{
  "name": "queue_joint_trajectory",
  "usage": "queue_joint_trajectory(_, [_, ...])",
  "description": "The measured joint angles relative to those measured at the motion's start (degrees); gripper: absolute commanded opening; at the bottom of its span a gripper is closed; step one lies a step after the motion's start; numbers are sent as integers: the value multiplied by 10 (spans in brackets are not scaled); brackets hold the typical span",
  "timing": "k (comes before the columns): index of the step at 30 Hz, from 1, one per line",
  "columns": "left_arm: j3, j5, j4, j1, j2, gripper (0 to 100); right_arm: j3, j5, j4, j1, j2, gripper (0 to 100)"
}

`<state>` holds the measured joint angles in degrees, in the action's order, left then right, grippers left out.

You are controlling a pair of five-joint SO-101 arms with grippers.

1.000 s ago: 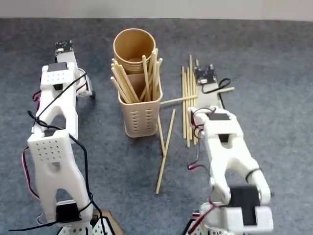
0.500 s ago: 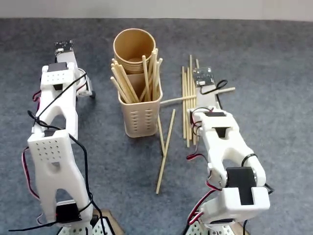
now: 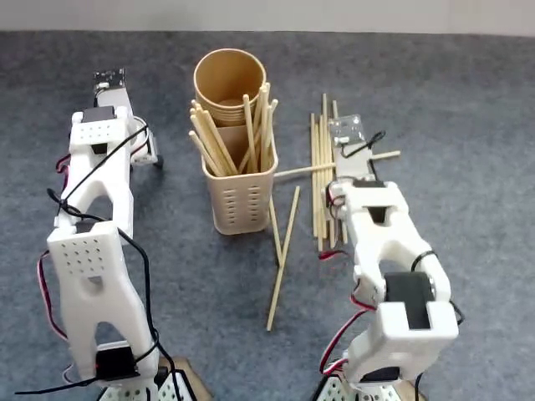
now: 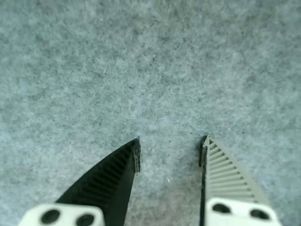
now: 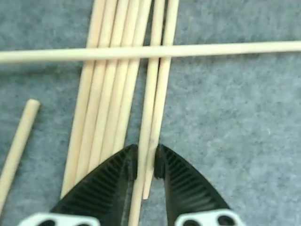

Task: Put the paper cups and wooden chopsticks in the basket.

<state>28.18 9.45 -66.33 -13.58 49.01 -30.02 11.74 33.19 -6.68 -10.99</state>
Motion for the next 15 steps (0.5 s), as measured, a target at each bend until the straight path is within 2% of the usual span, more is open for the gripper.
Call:
queue_joint_trajectory(5, [0,0,0,0,0,217,69,-1,48,6,-28,5])
queue_joint_trajectory(8, [0,0,0,0,0,217,64,-40,48,30,8,5])
queue_joint_trajectory(15, [0,0,0,1,0,217,-9,-70,36,53,299,5])
